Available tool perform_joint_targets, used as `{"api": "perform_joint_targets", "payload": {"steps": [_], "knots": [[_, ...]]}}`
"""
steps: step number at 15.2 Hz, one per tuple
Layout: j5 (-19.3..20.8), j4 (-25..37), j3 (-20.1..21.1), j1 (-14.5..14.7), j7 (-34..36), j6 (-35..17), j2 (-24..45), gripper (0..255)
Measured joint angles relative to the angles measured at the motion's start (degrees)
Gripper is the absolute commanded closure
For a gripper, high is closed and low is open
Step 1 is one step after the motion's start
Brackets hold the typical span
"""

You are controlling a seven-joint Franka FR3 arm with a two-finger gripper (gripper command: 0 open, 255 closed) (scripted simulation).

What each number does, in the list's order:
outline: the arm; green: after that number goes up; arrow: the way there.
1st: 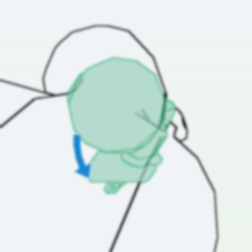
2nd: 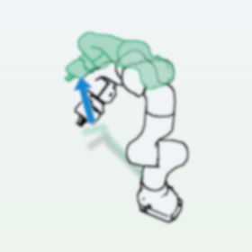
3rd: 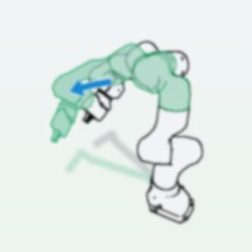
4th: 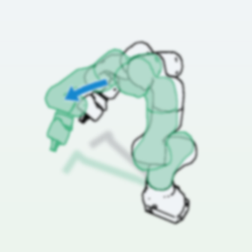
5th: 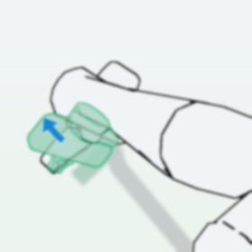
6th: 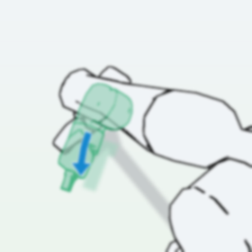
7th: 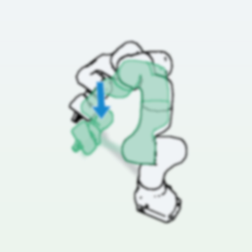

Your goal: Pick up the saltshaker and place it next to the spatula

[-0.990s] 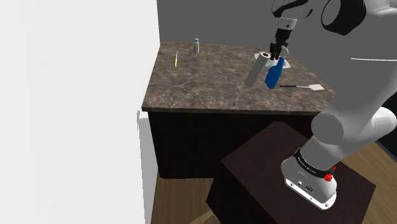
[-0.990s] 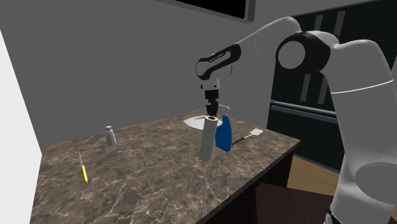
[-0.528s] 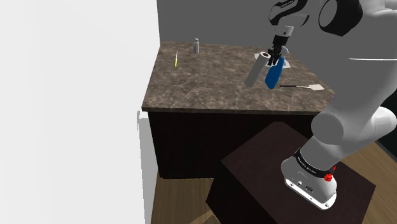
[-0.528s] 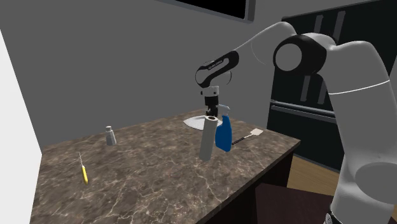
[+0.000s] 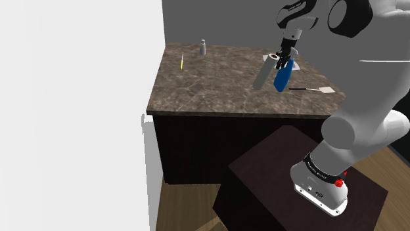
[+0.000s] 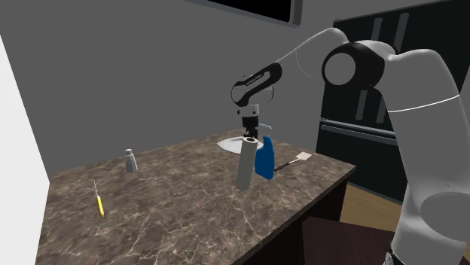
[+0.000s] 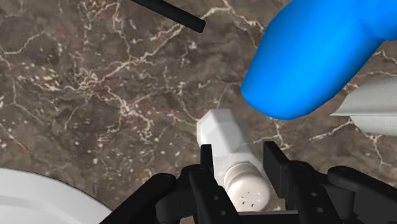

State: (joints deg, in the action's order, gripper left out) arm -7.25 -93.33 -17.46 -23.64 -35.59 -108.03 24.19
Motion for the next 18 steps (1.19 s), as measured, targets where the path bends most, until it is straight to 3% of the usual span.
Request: {"api": "perform_joint_targets", "payload": {"steps": [1,7,12,18], "knots": [[0.0,0.0,0.0,0.0,0.0,0.0,0.0,0],[0.0,0.0,0.0,0.0,0.0,0.0,0.0,0],[0.3,6.0,-0.2,-0.3,0.3,6.2,-0.4,0],[0.4,6.6,-0.2,-0.3,0.3,7.1,-0.5,0]]}}
